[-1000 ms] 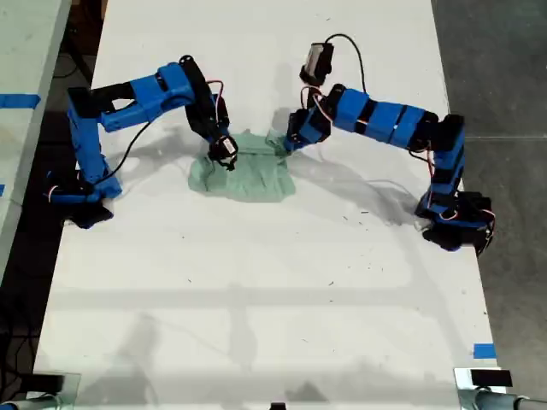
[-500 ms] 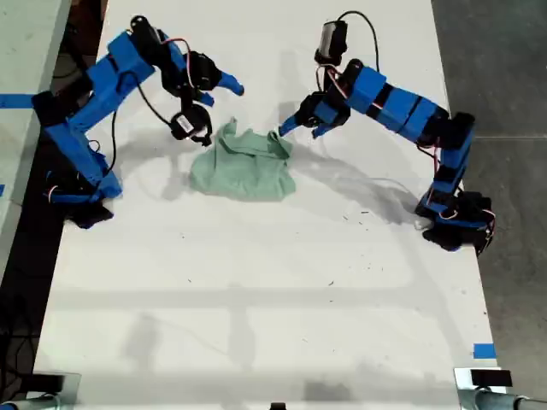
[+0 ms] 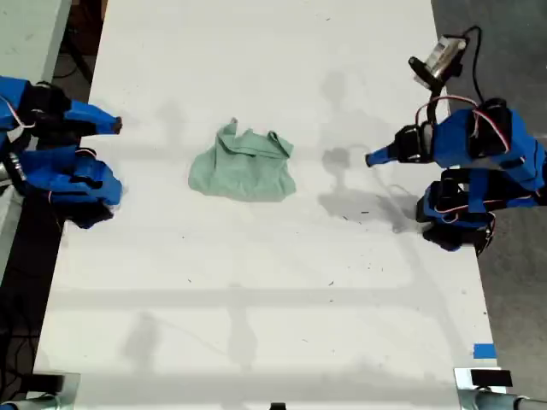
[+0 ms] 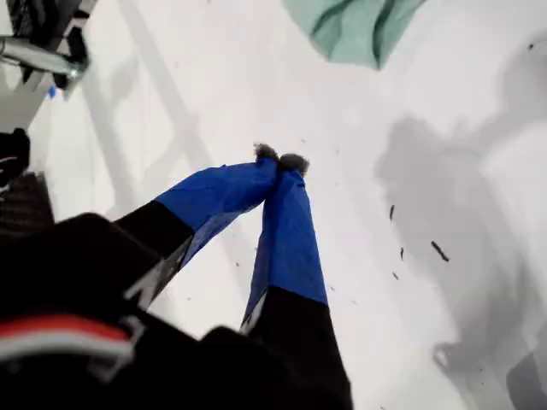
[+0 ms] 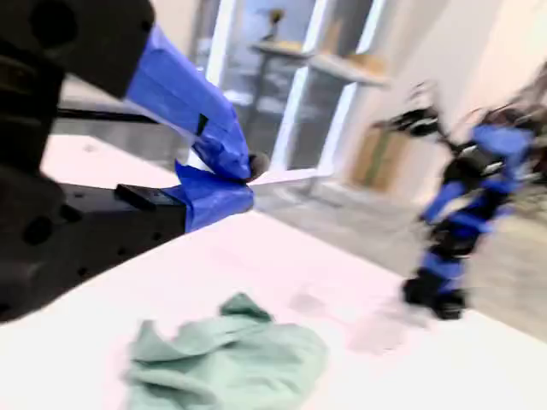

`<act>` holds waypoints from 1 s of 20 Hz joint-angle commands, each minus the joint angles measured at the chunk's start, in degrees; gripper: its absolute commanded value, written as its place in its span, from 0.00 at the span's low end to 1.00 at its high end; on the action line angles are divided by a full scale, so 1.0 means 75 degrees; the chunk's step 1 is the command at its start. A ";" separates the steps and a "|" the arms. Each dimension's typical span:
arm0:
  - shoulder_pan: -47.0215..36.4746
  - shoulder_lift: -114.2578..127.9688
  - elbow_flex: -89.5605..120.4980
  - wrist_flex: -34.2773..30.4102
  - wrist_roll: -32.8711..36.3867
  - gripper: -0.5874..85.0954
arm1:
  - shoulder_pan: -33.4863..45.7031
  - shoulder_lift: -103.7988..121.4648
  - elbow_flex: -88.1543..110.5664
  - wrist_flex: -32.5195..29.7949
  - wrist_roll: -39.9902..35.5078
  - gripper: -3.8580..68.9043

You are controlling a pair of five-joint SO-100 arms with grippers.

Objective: Fold t shirt

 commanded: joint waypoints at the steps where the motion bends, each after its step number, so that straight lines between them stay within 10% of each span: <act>1: 0.1664 0.1430 0.4793 -0.2895 -0.0480 0.01 | -0.0621 0.2379 0.3223 -0.0949 0.0352 0.05; 7: 0.1219 0.3047 0.8520 -0.2941 -0.0480 0.01 | -0.0891 0.5191 0.8602 -0.1453 0.1008 0.05; 20: 0.1242 0.3152 0.8484 -0.2895 -0.0480 0.01 | -0.1078 0.5191 0.8590 -0.1430 0.1207 0.05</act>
